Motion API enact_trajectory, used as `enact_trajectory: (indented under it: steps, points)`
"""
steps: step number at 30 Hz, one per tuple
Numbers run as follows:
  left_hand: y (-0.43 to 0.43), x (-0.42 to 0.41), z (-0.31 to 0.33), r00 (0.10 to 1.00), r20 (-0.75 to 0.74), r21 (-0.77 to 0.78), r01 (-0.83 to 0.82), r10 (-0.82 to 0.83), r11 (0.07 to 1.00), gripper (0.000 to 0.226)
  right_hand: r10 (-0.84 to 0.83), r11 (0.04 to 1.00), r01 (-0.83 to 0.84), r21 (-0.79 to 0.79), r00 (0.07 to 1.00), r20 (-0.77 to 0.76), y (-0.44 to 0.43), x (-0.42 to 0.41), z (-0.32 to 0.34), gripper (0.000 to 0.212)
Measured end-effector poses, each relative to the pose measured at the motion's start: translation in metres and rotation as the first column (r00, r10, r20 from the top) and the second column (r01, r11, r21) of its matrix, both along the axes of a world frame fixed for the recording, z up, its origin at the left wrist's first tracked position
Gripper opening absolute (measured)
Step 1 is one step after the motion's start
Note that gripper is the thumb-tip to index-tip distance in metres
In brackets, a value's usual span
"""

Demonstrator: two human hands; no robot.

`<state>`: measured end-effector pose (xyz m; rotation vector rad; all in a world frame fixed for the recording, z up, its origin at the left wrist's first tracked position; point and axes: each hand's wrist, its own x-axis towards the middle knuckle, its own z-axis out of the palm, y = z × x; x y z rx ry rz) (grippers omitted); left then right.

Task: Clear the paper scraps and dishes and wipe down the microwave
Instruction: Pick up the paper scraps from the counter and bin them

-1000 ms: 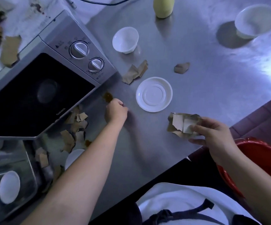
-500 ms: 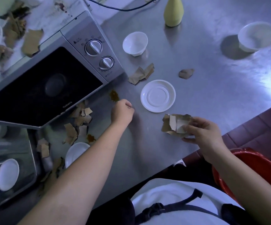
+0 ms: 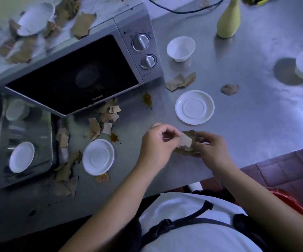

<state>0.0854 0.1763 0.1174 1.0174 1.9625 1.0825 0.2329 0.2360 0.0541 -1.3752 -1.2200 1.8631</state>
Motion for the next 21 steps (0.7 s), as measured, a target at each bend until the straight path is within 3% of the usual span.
enact_trajectory:
  steps: [3, 7, 12, 21]
  points:
    - [-0.01, -0.007, -0.004, 0.995, -0.087, -0.031, -0.061, 0.058, 0.998, 0.031, 0.045, 0.999, -0.045, 0.007, 0.998, -0.042, -0.005, -0.01, 0.01, 0.031]
    - [-0.028, -0.018, -0.011, 0.981, -0.136, -0.068, -0.149, 0.139, 0.986, 0.02, 0.122, 0.991, -0.127, -0.037, 0.985, -0.119, -0.011, -0.018, 0.028, 0.025]
    - [-0.036, -0.018, -0.01, 0.976, -0.055, -0.094, -0.216, 0.212, 0.972, 0.021, 0.249, 0.965, -0.26, -0.029, 0.947, -0.204, -0.015, -0.018, 0.039, 0.028]
    - [-0.035, -0.011, -0.006, 0.965, 0.11, -0.114, -0.225, 0.237, 0.968, 0.014, 0.266, 0.963, -0.27, 0.023, 0.927, -0.266, -0.01, -0.014, 0.034, 0.026]
